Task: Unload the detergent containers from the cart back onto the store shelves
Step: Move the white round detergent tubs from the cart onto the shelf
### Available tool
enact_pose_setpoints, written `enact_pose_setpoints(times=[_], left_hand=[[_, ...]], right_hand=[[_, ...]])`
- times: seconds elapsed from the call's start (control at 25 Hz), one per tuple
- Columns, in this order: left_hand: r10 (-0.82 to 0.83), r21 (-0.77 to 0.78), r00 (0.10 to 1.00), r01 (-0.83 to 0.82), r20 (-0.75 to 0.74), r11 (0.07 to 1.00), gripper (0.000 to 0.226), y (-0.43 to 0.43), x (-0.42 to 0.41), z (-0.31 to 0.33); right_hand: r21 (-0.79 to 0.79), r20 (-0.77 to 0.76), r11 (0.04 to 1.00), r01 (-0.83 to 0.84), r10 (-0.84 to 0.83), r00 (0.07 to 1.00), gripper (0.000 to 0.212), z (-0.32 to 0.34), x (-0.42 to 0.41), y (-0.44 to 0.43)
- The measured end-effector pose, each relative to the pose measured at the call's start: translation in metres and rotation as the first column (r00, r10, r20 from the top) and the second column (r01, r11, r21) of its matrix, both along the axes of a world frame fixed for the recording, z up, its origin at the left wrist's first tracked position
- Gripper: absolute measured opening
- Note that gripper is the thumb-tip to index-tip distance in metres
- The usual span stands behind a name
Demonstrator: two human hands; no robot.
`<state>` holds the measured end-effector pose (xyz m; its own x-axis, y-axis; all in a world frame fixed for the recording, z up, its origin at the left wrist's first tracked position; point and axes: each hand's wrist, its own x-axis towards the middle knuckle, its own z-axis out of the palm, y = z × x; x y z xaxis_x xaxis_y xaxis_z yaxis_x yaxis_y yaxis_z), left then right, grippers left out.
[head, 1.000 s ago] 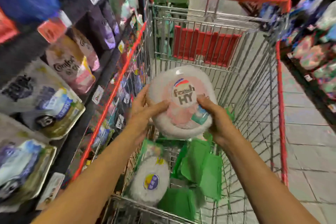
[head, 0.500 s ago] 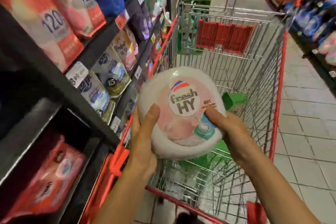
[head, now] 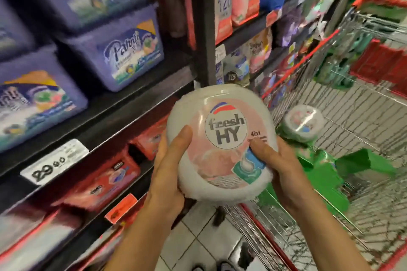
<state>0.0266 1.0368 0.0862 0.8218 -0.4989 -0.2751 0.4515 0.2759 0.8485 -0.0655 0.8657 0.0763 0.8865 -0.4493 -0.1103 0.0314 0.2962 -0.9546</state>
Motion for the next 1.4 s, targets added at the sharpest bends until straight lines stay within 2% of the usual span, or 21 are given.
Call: enact_pose_setpoints(times=[0.24, 0.36, 0.48, 0.6, 0.72, 1.0, 1.2, 1.32, 1.4], left_hand=[[0.291, 0.015, 0.956, -0.291, -0.041, 0.957, 0.076, 0.042, -0.023, 0.0], [0.357, 0.019, 0.933, -0.356, -0.047, 0.934, 0.085, 0.069, -0.038, 0.0], [0.421, -0.001, 0.904, -0.422, 0.074, 0.907, 0.095, 0.088, -0.046, 0.016], [0.464, -0.054, 0.855, -0.465, 0.231, 0.884, 0.103, 0.098, -0.047, 0.051], [0.452, -0.107, 0.801, -0.449, 0.393, 0.887, 0.102, 0.106, -0.048, 0.094], [0.422, -0.189, 0.65, -0.399, 0.632, 0.897, 0.09, 0.119, -0.055, 0.171], [0.411, -0.223, 0.504, -0.391, 0.76, 0.893, 0.095, 0.127, -0.04, 0.238], [0.381, -0.229, 0.381, -0.386, 0.843, 0.894, 0.079, 0.129, -0.021, 0.281], [0.364, -0.221, 0.322, -0.404, 0.874, 0.888, 0.072, 0.13, -0.003, 0.308]], right_hand=[[0.031, 0.031, 0.971, -0.236, 0.235, 0.972, 0.088, -0.003, 0.032, 0.027], [0.01, 0.027, 0.949, -0.314, 0.314, 0.949, 0.093, -0.007, 0.035, 0.051], [0.01, 0.116, 0.937, -0.35, 0.347, 0.931, 0.08, 0.007, 0.039, 0.069], [-0.073, 0.25, 0.924, -0.377, 0.382, 0.89, 0.065, 0.041, 0.046, 0.081], [-0.138, 0.373, 0.92, -0.366, 0.39, 0.842, 0.057, 0.081, 0.05, 0.09], [-0.256, 0.604, 0.911, -0.324, 0.413, 0.682, 0.064, 0.159, 0.052, 0.095], [-0.402, 0.678, 0.882, -0.248, 0.468, 0.566, 0.062, 0.228, 0.074, 0.099], [-0.446, 0.707, 0.864, -0.234, 0.5, 0.5, 0.062, 0.274, 0.095, 0.101], [-0.495, 0.693, 0.838, -0.231, 0.541, 0.476, 0.049, 0.304, 0.111, 0.102]])
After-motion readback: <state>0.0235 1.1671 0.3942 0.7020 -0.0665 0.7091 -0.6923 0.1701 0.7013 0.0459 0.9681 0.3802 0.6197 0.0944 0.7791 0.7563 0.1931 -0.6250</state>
